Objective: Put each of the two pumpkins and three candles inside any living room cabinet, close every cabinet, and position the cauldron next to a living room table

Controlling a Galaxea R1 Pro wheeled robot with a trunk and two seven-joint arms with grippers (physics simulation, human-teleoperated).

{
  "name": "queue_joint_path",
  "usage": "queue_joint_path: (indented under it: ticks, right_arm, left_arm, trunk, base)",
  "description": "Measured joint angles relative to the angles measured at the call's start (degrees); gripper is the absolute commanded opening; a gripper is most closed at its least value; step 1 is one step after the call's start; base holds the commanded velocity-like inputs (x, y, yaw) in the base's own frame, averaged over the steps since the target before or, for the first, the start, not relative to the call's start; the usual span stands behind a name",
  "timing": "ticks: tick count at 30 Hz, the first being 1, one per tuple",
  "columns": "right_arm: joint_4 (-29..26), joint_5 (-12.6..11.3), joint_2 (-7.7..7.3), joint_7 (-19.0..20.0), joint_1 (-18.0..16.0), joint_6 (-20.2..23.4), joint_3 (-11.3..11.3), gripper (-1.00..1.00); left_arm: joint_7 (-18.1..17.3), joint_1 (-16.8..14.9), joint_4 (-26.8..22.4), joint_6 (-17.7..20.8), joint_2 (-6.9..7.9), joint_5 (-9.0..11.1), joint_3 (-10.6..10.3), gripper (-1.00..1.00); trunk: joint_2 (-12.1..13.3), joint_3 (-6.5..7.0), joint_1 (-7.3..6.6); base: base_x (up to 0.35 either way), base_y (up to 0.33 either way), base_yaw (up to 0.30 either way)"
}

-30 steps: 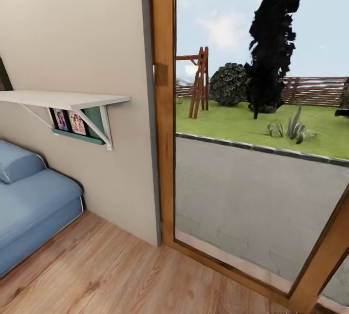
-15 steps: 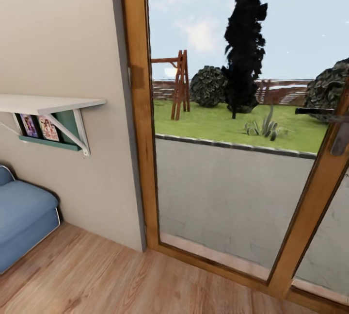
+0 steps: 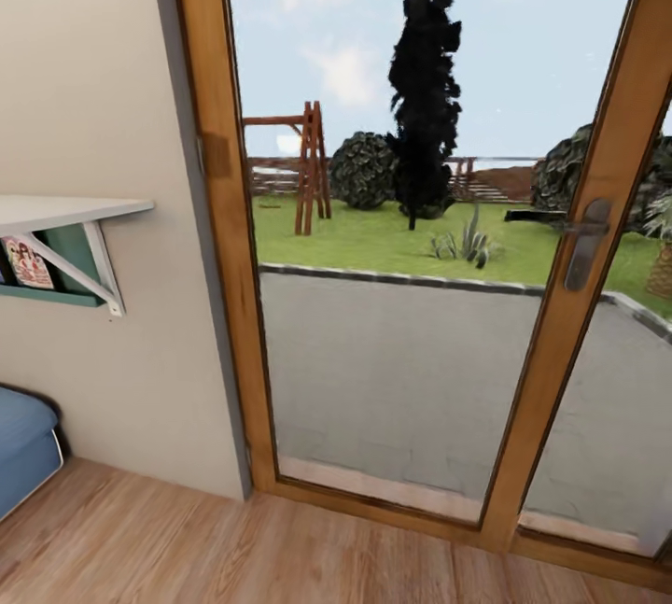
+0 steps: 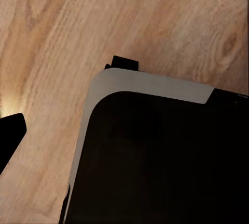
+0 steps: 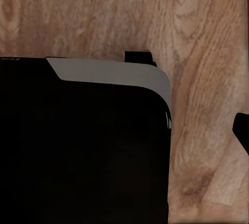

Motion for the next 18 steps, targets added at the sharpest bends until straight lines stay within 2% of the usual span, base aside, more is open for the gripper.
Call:
queue_joint_path:
  ticks: [12, 18]
  right_arm:
    - [0.2, 0.0, 0.07, 0.0, 0.0, -0.3, 0.3, 1.0]
    - [0.3, 0.0, 0.08, -0.1, 0.0, -0.3, 0.2, 1.0]
  left_arm:
    - [0.6, 0.0, 0.9, -0.3, -0.12, 0.1, -0.1, 1.0]
    - [0.6, 0.0, 2.5, -0.3, -0.14, 0.1, 0.0, 1.0]
  trunk:
    - [4.8, 2.71, -2.64]
    - [5.2, 3.02, -2.86]
  base:
    - [0.0, 0.0, -0.262]
    - [-0.012, 0.0, -0.087]
